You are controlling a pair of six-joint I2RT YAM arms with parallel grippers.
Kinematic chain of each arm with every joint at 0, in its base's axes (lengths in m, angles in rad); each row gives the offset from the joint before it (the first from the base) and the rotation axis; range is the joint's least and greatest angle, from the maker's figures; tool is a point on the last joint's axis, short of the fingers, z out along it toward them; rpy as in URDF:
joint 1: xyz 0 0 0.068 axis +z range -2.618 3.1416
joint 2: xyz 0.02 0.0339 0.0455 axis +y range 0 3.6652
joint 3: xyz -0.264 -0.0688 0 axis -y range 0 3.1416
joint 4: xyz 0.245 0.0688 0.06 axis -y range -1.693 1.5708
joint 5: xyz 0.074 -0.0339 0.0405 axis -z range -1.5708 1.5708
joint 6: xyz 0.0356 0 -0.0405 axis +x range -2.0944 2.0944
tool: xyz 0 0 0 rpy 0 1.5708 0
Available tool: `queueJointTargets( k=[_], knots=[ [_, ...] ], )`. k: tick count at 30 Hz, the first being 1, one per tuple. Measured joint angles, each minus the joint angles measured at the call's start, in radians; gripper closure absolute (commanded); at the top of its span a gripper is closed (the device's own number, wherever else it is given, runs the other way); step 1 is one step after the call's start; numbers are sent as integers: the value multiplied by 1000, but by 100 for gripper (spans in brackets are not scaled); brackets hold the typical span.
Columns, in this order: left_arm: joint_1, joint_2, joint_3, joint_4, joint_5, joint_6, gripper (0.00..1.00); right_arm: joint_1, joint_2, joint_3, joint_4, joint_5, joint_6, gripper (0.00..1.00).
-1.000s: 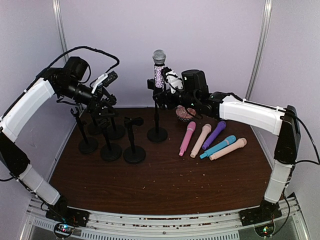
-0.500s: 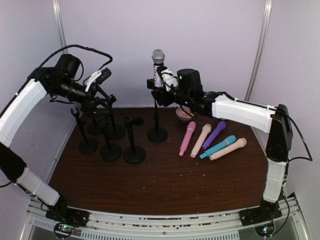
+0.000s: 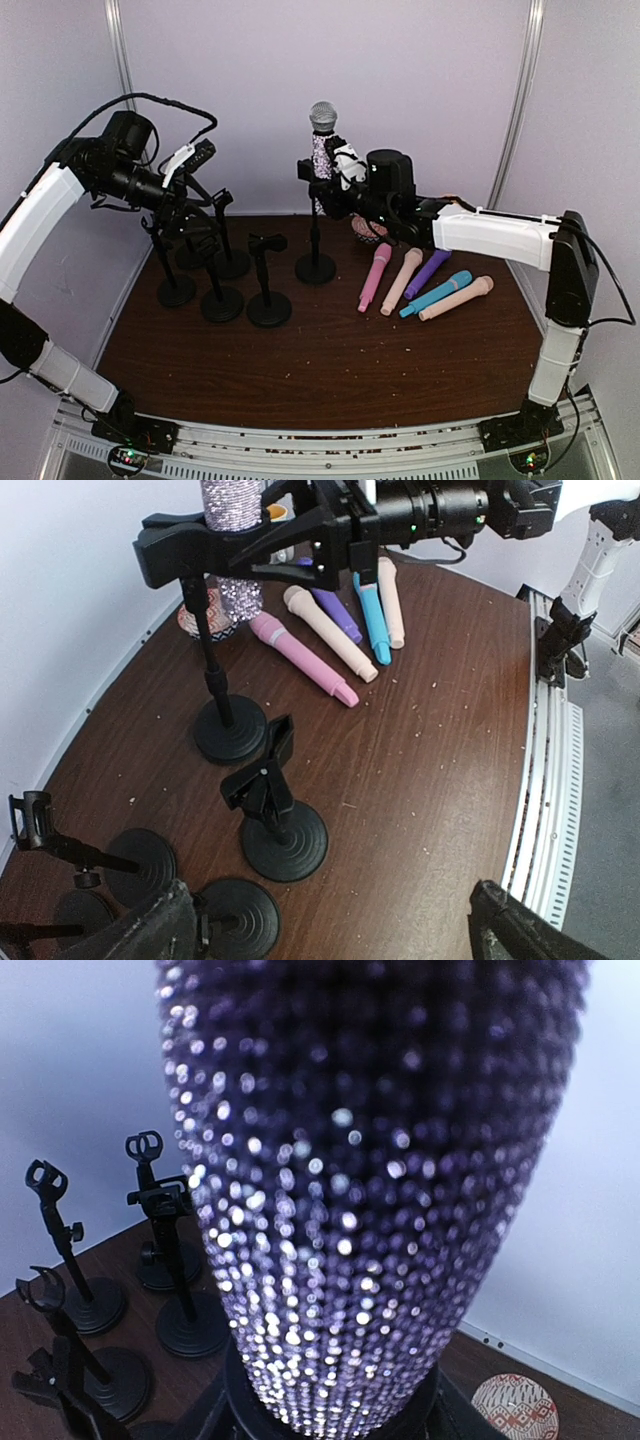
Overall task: Remove the microphone from the stand
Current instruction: Pick up the microphone stand with the microphone from the center of the board, then place the microphone stand with the microphone at the center of the board.
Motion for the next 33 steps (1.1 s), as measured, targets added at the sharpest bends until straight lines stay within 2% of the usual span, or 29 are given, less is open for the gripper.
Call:
queueJointTargets(
  k=[7, 16, 27, 30, 33],
  knots=[
    [1, 1, -25, 3, 32, 4, 3, 0, -137, -185, 62, -73, 51, 79],
    [0, 57, -23, 11, 98, 4, 5, 3, -314, -368, 62, -195, 95, 82],
    [-51, 83, -3, 30, 143, 4, 2, 66, -440, -433, -56, -296, 68, 84],
    [-60, 83, -2, 27, 161, 9, 2, 88, -465, -443, -87, -319, 50, 82],
    [-67, 81, -3, 26, 176, 23, 2, 98, -499, -461, -114, -335, 37, 72]
  ],
)
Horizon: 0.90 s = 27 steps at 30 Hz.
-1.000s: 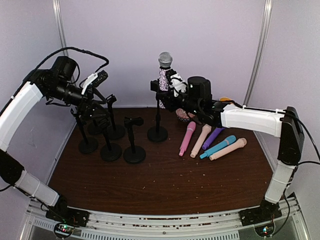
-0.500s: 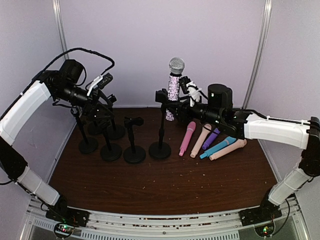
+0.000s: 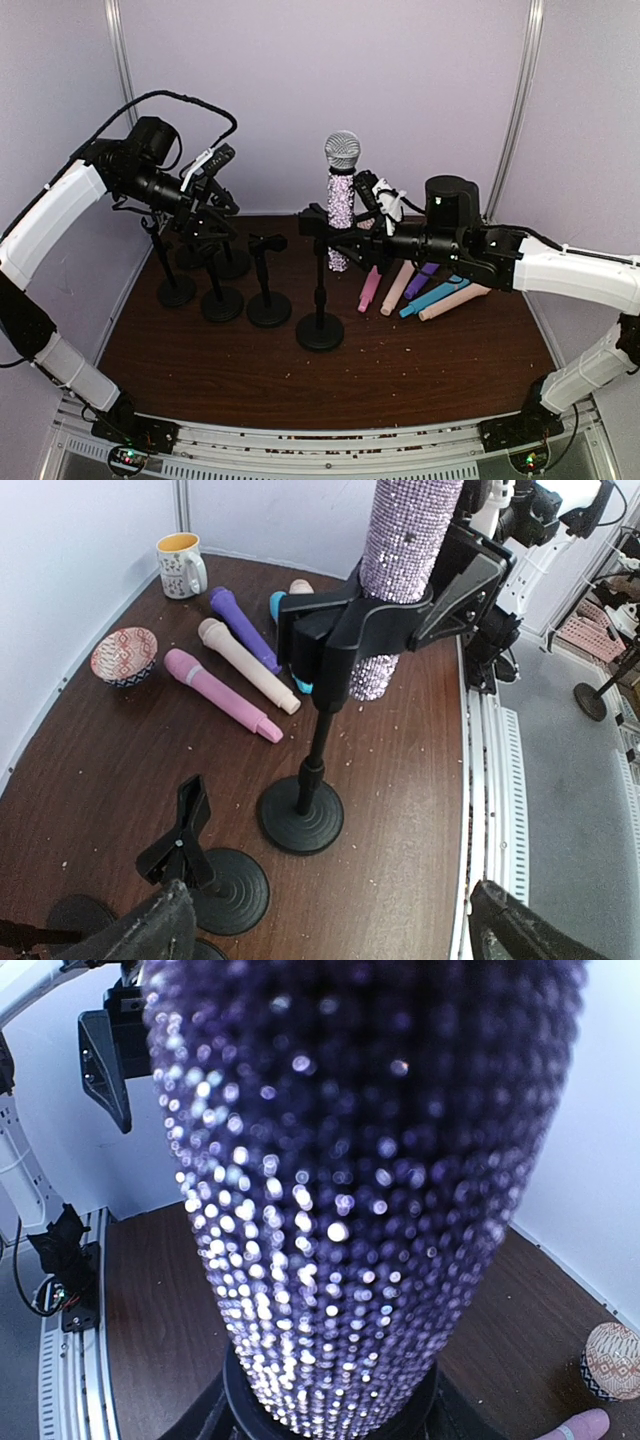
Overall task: Remove the microphone from the stand
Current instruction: Place the microphone stand with the microphone at the center of the board.
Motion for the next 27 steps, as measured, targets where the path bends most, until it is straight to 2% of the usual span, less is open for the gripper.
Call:
queueJointTargets(
  k=[4, 5, 7, 13, 20, 27],
  knots=[
    [-15, -7, -8, -1, 19, 21, 2, 3, -14, -1, -26, -23, -8, 44],
    [-20, -7, -9, -1, 26, 27, 2, 3, -14, -1, -30, -32, -12, 33],
    [-33, -7, -16, 5, 44, 40, 2, 3, -14, 0, -37, -39, -18, 2],
    [-71, 3, -10, 63, 80, 64, 2, 3, -40, 0, -71, -42, -34, 0],
    [-118, 143, 157, 55, 117, 175, 2, 3, -132, 30, -53, -41, -3, 0],
    [-199, 275, 253, 27, 125, 310, 2, 3, -117, 79, -32, -39, 31, 17]
  ],
)
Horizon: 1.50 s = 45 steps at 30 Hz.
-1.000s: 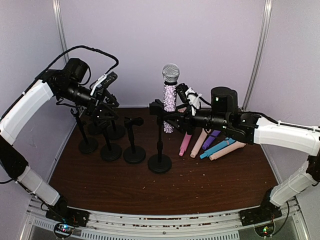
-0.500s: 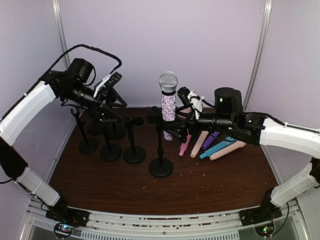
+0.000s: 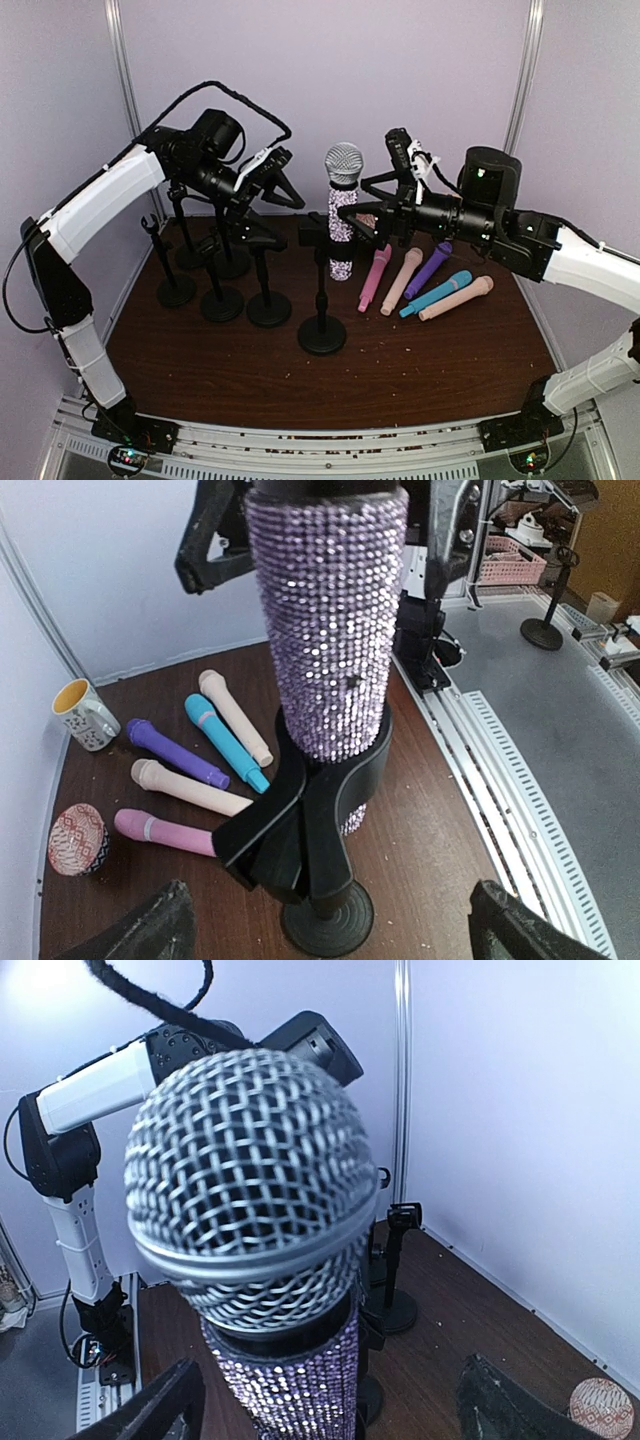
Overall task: Remove the microphone from the stand
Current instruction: Place the microphone stand with the microphone at the center of the board, then open the clamp for the microphone stand.
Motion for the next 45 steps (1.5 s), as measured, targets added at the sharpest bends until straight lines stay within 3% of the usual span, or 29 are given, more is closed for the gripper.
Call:
queueJointTargets(
  k=[4, 12, 21, 27, 31, 40, 43, 45],
  knots=[
    [-16, 46, 31, -7, 2, 43, 4, 3, 26, 10, 7, -4, 23, 26],
    [-43, 113, 102, -24, 12, 87, 6, 11, 38, 7, 43, -13, 49, 23],
    [-57, 174, 167, -25, 18, 93, 16, 18, 49, 7, 47, -14, 48, 34],
    [-57, 174, 168, -31, 21, 113, 33, 19, 65, 7, 49, -18, 50, 45],
    [-57, 174, 168, -44, 21, 129, 38, 19, 70, 7, 53, -18, 57, 49],
    [-55, 177, 172, -60, 26, 138, 56, 20, 70, 7, 60, -17, 40, 73],
    [-55, 180, 177, -63, 27, 138, 73, 20, 70, 8, 60, -16, 38, 77],
    [-55, 180, 180, -67, 27, 138, 94, 20, 70, 11, 55, -16, 35, 77]
  ],
)
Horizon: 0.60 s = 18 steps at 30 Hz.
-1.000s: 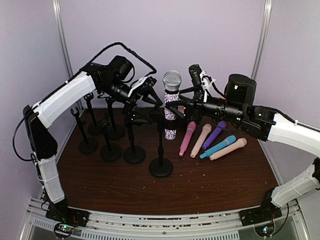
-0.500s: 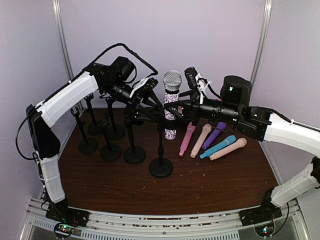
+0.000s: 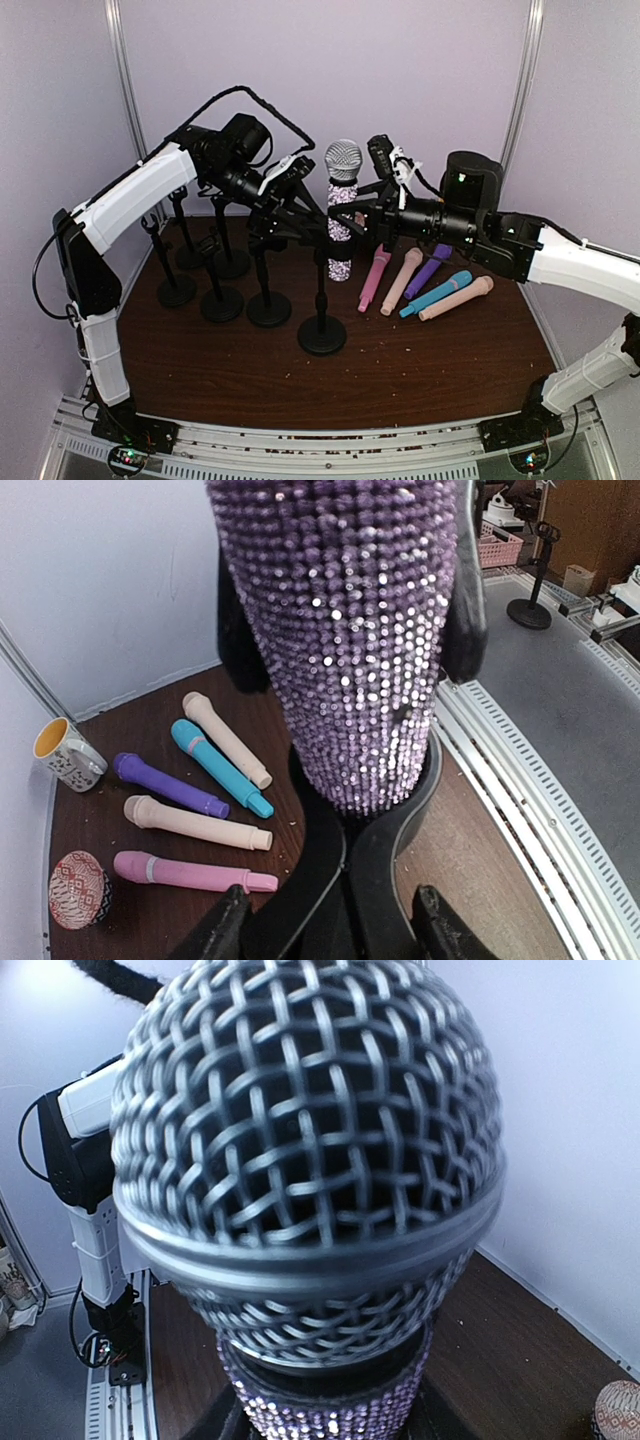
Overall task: Remove the microphone from the stand
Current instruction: Open the clamp for the microphone stand.
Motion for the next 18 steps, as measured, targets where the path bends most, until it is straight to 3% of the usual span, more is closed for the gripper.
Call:
queueJointTargets(
  k=[1, 11, 13, 14, 18],
  knots=[
    [0, 0, 1, -2, 0, 0, 100, 1, 0, 5, -8, 2, -2, 77],
    [-9, 14, 35, -10, -1, -5, 100, 11, -11, 80, -132, 21, -49, 77],
    [-16, 16, 42, -7, -5, -11, 58, 12, -21, 80, -140, 22, -54, 77],
    [-19, 16, 45, -7, -7, -14, 47, 12, -26, 80, -146, 21, -56, 78],
    [-25, 16, 56, -10, -23, -24, 28, 13, -30, 80, -151, 22, -57, 80]
  ],
)
